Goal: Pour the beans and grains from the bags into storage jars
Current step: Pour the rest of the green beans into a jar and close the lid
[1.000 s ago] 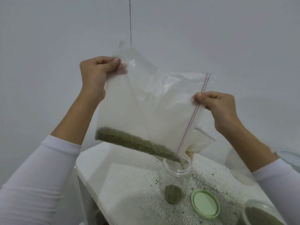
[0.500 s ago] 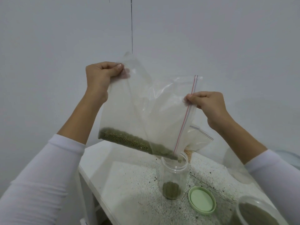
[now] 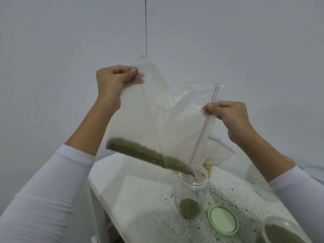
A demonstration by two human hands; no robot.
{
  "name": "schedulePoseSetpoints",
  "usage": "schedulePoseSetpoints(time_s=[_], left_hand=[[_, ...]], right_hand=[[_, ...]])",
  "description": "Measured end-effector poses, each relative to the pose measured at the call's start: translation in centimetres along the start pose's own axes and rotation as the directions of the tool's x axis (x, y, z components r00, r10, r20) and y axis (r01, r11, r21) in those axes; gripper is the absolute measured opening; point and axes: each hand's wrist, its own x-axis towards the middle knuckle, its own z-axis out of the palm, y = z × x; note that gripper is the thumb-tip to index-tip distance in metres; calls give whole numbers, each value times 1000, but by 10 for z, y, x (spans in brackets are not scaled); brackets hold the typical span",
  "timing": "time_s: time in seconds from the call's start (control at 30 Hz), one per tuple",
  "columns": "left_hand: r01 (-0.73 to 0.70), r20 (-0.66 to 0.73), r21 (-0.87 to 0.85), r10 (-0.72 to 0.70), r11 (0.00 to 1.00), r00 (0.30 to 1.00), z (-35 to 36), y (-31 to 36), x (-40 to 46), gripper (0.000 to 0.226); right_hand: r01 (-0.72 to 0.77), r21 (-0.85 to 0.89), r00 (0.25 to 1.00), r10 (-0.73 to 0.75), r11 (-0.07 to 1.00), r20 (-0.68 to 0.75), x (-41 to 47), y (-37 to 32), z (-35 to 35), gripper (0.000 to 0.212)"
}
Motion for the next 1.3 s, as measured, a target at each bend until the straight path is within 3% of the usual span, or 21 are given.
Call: schedulePoseSetpoints(time_s=[0.07,0.43,0.53,0.67,0.77,0.87,1.0,1.1,1.3], left_hand=[[-9,-26,-18,9,1000,1000,-1,0,2,2],[2,19,39,-2,999,1000,6,-2,2,5],[-25,-16,-22,25,999,1000,6,0,5,5],[-29,12,50,28,998,1000,9,-1,5,5],[-46,-5,25,46,999,999,8,-2,7,2],[-28,34,64,26,998,999,9,-3,5,5],[-28,11,17,28,999,1000,9,-5,8,5],[-22,71,65,18,998,997,13,-7,5,2],[-24,36,19,24,1000,999,15,-6,8,7]], right_hand=[[12,23,999,-11,1000,-51,0,0,0,13],[0,0,1000,0,1000,8,0,4,3,13],[18,20,999,-17,1000,-47,3,3,1,13],[-17,2,1000,17,1000,17,3,5,2,14],[-3,32,999,5,999,-49,4,6,1,13],[-14,-2,1000,14,1000,12,4,8,3,13],[2,21,998,-1,1000,-57,6,8,3,13],[-13,-16,1000,14,1000,4,4,11,5,12],[4,8,999,-4,1000,-42,5,8,4,12]])
